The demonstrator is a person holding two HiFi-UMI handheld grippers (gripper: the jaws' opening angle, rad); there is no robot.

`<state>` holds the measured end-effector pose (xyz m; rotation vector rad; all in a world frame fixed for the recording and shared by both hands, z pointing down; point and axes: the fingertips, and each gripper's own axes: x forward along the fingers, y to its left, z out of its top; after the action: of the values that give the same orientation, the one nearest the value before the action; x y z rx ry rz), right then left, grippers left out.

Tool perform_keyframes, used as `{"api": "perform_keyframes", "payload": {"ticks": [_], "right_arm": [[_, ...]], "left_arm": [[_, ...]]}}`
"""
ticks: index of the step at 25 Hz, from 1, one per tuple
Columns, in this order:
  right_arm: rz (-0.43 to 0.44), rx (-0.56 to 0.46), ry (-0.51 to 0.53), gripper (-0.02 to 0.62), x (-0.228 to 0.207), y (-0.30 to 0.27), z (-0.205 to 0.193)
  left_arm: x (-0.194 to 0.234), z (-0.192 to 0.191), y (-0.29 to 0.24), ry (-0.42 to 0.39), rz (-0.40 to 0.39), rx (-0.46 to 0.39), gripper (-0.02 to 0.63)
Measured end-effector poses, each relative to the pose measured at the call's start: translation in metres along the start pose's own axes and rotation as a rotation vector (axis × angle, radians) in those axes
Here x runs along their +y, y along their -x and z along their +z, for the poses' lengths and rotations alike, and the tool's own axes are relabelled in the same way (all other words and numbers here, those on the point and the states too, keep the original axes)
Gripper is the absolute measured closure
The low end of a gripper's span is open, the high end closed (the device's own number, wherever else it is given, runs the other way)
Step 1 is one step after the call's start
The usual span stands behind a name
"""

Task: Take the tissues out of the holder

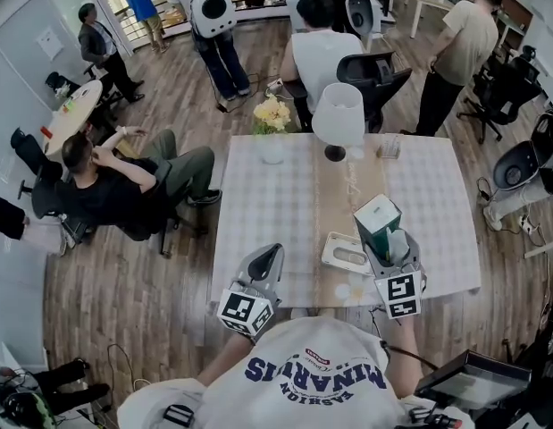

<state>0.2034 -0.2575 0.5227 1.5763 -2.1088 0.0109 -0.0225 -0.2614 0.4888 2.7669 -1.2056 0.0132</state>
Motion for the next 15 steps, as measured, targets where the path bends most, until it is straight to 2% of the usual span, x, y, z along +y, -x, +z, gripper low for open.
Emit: {"api": "perform_keyframes", "payload": {"ticks": [6,15], "right_arm": [[-0.026,0.152,-0.009,0.307,-0.028,-0.016,-0.052],[-0.027,0.439,-0.018,0.307,-0.051,-0.049,-0.17]], "left_arm": [[-0.002,-0.001,-0.003,0.002,0.008,0.011,0.603],[-0.002,-0.003,-0.008,-0.011,0.02,0.024,0.603]]}}
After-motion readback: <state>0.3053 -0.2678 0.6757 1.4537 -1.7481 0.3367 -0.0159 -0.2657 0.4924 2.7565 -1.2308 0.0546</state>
